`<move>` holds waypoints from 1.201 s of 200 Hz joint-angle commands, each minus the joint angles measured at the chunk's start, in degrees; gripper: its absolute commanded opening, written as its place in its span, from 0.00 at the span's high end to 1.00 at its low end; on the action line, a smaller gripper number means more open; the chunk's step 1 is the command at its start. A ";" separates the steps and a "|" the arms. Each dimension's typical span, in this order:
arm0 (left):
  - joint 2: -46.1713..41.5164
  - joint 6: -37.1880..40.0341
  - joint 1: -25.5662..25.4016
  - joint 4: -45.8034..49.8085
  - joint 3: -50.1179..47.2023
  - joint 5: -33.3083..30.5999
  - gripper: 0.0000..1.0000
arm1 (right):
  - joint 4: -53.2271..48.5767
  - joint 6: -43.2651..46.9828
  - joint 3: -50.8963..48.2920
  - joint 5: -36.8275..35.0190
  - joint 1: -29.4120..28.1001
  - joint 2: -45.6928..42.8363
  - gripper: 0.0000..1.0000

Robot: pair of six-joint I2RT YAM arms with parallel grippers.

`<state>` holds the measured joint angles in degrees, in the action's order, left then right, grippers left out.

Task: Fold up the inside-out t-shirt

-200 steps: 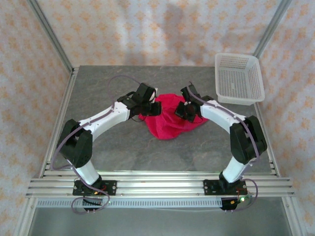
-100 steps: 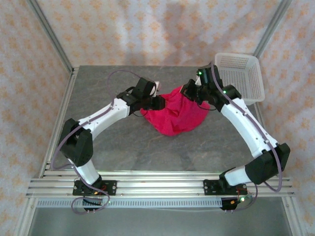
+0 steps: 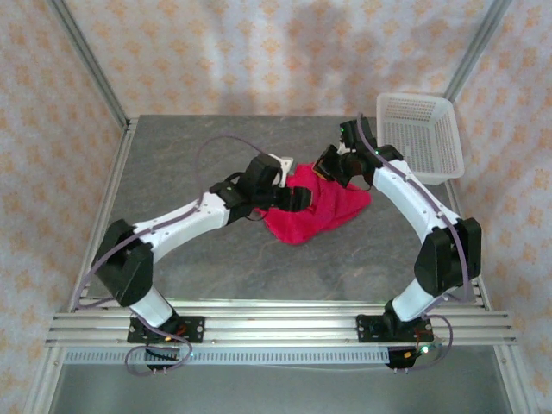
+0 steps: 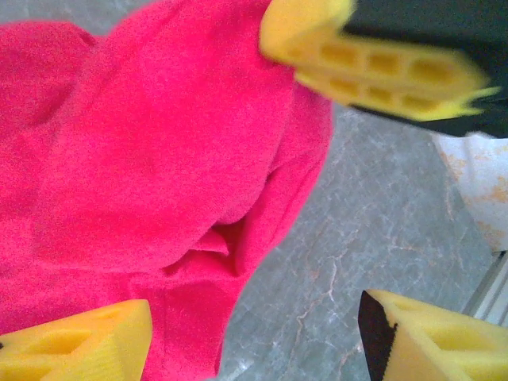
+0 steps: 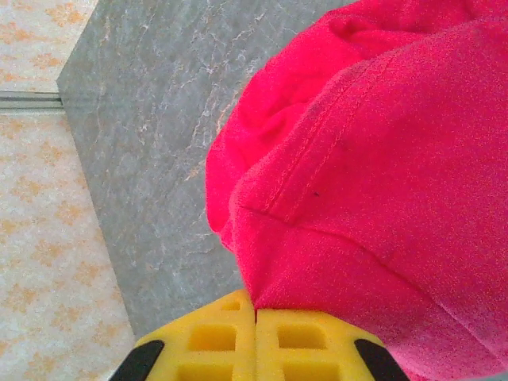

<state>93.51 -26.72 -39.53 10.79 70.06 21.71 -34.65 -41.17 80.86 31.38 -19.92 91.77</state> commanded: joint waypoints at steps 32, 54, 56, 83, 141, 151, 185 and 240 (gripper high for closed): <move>7.12 -5.60 -0.44 -6.10 3.42 -5.91 0.30 | 1.06 -0.50 -0.77 0.40 0.01 -2.01 1.00; 9.40 -5.62 -0.46 -6.64 4.95 -8.04 0.28 | 1.54 -0.89 -1.05 0.59 0.03 -2.40 1.00; 9.58 -5.67 -0.46 -6.72 5.10 -8.21 0.28 | 1.57 -0.92 -1.10 0.61 0.03 -2.45 1.00; 11.63 -6.77 -0.48 -9.63 5.44 -9.54 0.36 | 1.95 -1.29 -1.47 0.98 0.03 -2.64 1.00; 8.59 -4.83 -0.39 -1.40 10.05 -10.28 1.00 | 2.45 -0.44 -3.62 0.92 1.98 -2.58 1.00; 7.18 -5.05 -0.37 0.31 11.18 -9.84 1.00 | 2.17 0.13 -3.69 0.66 2.49 -2.08 1.00; 3.34 -9.76 0.25 0.47 13.14 -4.10 1.00 | -1.48 4.92 -1.56 -2.97 3.36 2.70 0.87; 4.31 -29.43 6.85 -24.25 1.93 10.65 1.00 | -7.60 10.27 -2.84 -8.22 4.63 1.43 0.63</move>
<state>96.07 -46.13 -35.14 -1.52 76.05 25.52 -38.63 -34.02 79.66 27.73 -15.81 97.86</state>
